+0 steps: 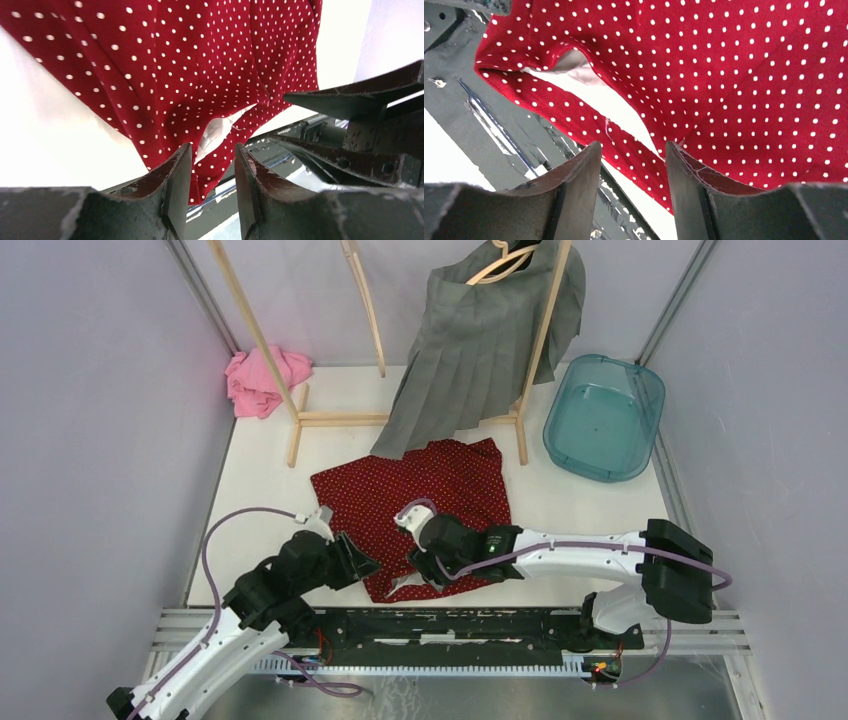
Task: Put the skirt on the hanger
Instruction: Flatten out the skirt at the center of the board.
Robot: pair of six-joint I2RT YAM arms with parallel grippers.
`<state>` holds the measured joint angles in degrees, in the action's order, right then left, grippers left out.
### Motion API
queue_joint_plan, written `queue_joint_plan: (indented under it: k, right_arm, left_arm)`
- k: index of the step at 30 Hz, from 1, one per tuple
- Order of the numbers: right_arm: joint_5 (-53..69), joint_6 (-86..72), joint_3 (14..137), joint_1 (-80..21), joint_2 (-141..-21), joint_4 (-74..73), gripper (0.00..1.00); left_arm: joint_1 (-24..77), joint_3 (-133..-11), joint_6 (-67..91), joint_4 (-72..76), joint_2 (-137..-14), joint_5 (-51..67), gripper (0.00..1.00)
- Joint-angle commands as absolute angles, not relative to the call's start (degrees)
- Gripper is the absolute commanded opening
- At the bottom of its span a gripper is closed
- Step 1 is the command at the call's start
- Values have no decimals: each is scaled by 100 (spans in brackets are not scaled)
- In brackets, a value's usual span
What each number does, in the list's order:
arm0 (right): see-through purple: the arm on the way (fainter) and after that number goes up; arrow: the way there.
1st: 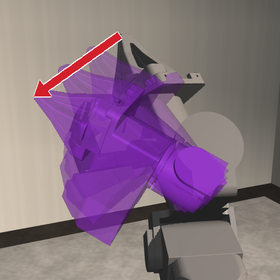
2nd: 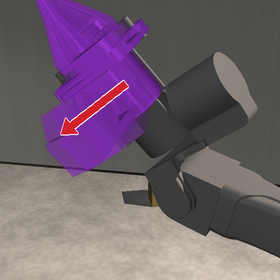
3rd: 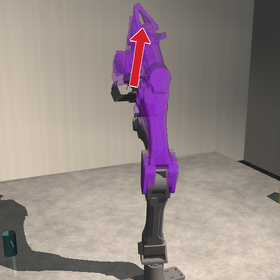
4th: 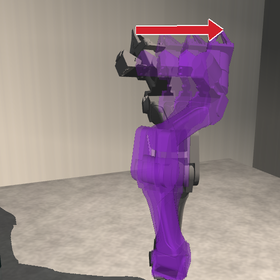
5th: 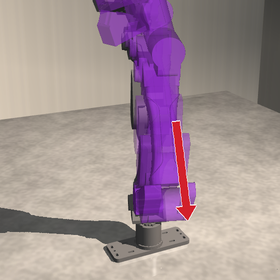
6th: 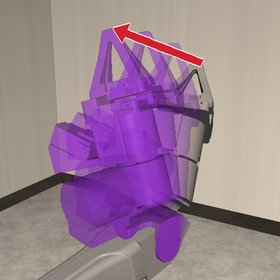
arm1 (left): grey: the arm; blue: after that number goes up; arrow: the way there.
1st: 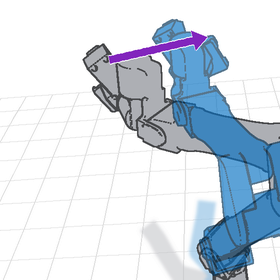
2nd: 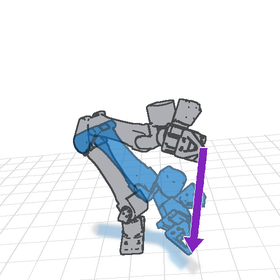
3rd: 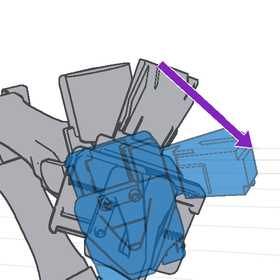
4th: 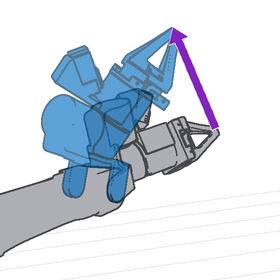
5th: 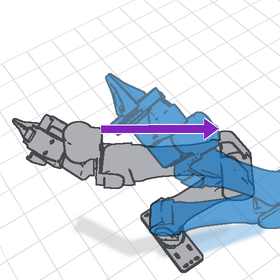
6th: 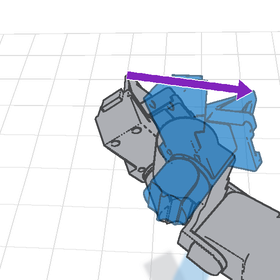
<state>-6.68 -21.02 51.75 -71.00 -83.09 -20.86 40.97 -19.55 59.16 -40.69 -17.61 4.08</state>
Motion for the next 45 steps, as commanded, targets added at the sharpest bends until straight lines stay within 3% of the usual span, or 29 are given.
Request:
queue_joint_plan:
  k: [1, 28, 31, 34, 36, 45]
  right_arm:
    - [-849, -1646, 5521, -7195, -8454, -1328, 56]
    - [-930, -903, 6182, -7320, -9922, -781, 53]
    - [-888, -889, 6242, -7322, -10013, -775, 44]
    - [-829, -888, 6240, -7357, -9951, -790, 19]
    - [-826, -875, 6168, -7413, -9803, -785, 11]
    - [-905, -842, 5526, -7945, -8440, -826, 9]
  left_arm:
    - [4113, -2057, 6507, -4459, -1290, -342, 43]
    - [4113, -2166, 7020, -4861, -1407, -805, 44]
    - [4112, -2141, 7041, -4877, -1355, -792, 43]
    - [4113, -2113, 7046, -4887, -1297, -792, 43]
    - [4113, -2123, 7043, -4882, -1294, -783, 43]
    - [4113, -2142, 7040, -4887, -1350, -821, 43]
